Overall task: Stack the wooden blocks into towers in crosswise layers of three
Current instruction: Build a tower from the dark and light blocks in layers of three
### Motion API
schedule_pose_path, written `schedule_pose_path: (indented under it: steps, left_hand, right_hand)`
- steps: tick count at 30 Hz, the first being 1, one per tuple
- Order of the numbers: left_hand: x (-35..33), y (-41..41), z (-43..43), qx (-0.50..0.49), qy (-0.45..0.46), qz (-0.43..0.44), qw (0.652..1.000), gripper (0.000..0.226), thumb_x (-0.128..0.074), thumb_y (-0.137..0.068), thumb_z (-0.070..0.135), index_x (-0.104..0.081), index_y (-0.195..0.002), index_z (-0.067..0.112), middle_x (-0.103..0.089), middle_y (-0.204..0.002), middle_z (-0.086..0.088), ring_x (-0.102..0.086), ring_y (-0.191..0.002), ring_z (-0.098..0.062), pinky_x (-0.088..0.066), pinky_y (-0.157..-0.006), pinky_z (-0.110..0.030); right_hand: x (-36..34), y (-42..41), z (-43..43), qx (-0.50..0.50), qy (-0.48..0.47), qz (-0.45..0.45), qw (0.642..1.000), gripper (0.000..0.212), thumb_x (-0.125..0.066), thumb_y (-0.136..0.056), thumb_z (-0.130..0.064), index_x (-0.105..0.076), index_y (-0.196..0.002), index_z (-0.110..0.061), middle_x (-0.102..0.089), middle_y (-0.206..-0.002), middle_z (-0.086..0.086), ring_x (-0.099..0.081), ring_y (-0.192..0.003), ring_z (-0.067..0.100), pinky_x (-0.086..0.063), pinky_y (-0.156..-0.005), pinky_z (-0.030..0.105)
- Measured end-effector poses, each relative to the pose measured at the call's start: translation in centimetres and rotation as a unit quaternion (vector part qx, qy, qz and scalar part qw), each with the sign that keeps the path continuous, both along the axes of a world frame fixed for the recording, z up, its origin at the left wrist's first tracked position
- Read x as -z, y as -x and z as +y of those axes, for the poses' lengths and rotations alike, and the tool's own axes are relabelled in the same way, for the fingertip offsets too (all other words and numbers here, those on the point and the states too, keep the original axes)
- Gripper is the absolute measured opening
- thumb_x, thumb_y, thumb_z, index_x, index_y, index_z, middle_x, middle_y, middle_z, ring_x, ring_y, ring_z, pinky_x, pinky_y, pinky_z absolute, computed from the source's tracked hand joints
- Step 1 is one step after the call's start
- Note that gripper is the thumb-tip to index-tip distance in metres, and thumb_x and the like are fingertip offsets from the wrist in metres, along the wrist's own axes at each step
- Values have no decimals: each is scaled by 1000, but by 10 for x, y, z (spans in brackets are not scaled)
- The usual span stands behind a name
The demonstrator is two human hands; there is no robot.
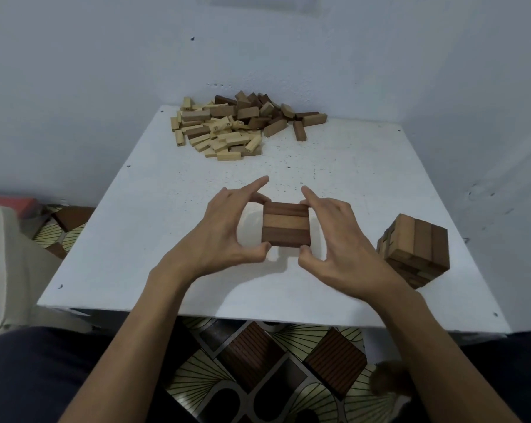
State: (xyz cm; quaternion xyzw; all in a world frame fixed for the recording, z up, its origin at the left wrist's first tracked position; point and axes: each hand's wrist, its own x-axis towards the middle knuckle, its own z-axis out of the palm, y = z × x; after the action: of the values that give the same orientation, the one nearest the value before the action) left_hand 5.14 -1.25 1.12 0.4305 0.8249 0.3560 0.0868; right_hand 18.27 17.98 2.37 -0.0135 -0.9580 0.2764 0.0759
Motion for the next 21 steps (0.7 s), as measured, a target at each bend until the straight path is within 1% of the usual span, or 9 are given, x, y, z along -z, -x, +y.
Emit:
schedule_pose_path:
  steps: [3,7,9,11,13,14,16,17,21]
  left_hand:
    - [-16,-7,15,17,-21,5,1000,95,-64,-71,53,-17,-153,42,-46,-134,25,-35,-129,-7,-18,-107,-19]
    - [-30,-17,46,45,-30,6,999,94,-66,-73,50,-17,-152,42,-45,-137,24,-35,-131,-9,-22,-108,-25]
    - [-33,-23,65,61,-30,9,998,94,-68,-74,46,-17,-153,41,-45,-137,22,-35,-130,-7,-18,-108,-22]
    - [-33,-31,84,83,-34,7,996,94,-69,-75,44,-18,-153,40,-47,-137,21,-35,-131,-4,-15,-113,-22]
    - [-33,-39,104,104,-31,0,994,94,-69,-75,44,-18,-153,40,-48,-136,22,-36,-131,-6,-14,-111,-17]
    - [-32,-43,114,112,-27,-5,993,94,-69,-75,44,-18,-153,40,-48,-137,21,-37,-130,-6,-17,-108,-17]
    - [-31,-50,130,125,-20,-15,992,94,-70,-75,44,-18,-153,40,-47,-138,20,-36,-128,-6,-23,-107,-24]
    - [-30,-54,137,131,-16,-19,991,94,-69,-75,44,-18,-153,39,-47,-139,19,-36,-128,-5,-24,-106,-26]
    - [-27,-60,156,149,0,-29,988,93,-67,-74,44,-18,-153,40,-47,-139,18,-35,-127,-5,-24,-107,-28]
  right_hand:
    - [-15,-12,12,21,-17,12,1000,84,-60,-92,-28,-7,-157,-26,-33,-145,-9,-16,-134,0,-22,-97,18]
    - [-31,-31,36,54,-37,22,998,87,-59,-88,-36,-6,-157,-29,-33,-145,-8,-18,-133,2,-24,-99,24]
    - [-36,-43,49,70,-35,24,997,88,-52,-82,-40,-8,-157,-29,-35,-144,-9,-19,-131,1,-26,-100,26]
    - [-39,-59,63,87,-29,25,996,87,-51,-80,-39,-11,-157,-27,-37,-143,-10,-21,-131,2,-32,-98,30]
    - [-39,-74,77,101,-26,28,994,86,-52,-81,-37,-14,-157,-25,-39,-142,-10,-23,-131,3,-33,-96,28]
    - [-38,-80,84,109,-26,29,993,86,-53,-81,-36,-14,-157,-24,-39,-140,-11,-23,-129,2,-31,-96,25]
    - [-36,-92,96,122,-23,27,992,84,-57,-85,-33,-15,-157,-23,-38,-135,-15,-24,-127,2,-28,-97,23]
    - [-34,-96,102,129,-19,24,991,84,-60,-86,-31,-15,-157,-23,-37,-133,-16,-24,-127,3,-27,-98,23]
    - [-28,-106,115,150,0,10,989,87,-67,-88,-23,-13,-156,-27,-37,-132,-17,-25,-127,5,-28,-98,26]
